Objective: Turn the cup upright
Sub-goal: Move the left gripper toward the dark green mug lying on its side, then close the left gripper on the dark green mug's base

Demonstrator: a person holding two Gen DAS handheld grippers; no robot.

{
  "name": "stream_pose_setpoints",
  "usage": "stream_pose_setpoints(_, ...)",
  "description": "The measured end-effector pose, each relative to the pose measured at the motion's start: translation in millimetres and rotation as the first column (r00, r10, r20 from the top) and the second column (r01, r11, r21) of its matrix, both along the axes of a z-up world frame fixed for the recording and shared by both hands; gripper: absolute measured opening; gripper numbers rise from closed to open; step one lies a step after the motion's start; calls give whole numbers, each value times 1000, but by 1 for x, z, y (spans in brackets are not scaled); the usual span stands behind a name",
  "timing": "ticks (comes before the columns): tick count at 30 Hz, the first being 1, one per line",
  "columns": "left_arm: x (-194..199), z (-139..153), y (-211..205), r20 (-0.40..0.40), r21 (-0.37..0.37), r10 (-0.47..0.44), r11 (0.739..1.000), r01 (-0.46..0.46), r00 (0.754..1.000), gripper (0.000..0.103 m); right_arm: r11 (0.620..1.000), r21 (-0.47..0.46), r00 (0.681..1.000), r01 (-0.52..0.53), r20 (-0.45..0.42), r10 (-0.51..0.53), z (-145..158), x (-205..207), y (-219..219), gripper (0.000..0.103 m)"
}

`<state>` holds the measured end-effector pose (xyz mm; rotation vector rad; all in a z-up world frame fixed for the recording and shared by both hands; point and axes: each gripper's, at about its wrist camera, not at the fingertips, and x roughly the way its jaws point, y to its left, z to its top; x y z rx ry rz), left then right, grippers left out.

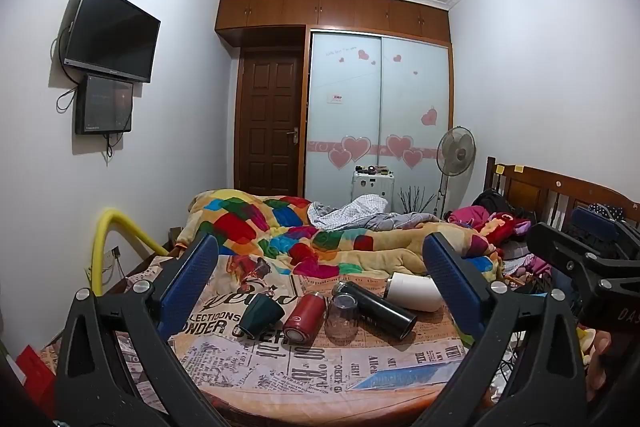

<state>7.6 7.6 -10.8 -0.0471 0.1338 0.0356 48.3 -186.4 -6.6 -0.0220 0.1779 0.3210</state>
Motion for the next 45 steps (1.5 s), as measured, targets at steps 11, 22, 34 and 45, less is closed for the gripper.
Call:
stream_pose_setpoints(11,6,-5,2,-11,-8,7,1000,-7,1000,103,1000,-2,1000,1,-14,-1,0,3,-2,103)
stream_pose_setpoints(22,45,-25,24,-94,-38,35,999,-39,995,103,1000,-14,997,17,-76,-18,-17,27,-2,103)
stream_pose_setpoints(34,186,-121,92,-428,-61,75,992,-111,901,103,997,-42,974,67,-216,-75,-52,78,-9,103)
stream_pose_setpoints(45,300,-231,131,-723,-48,-37,999,3,690,90,990,-74,933,118,-332,-136,-84,124,-16,103)
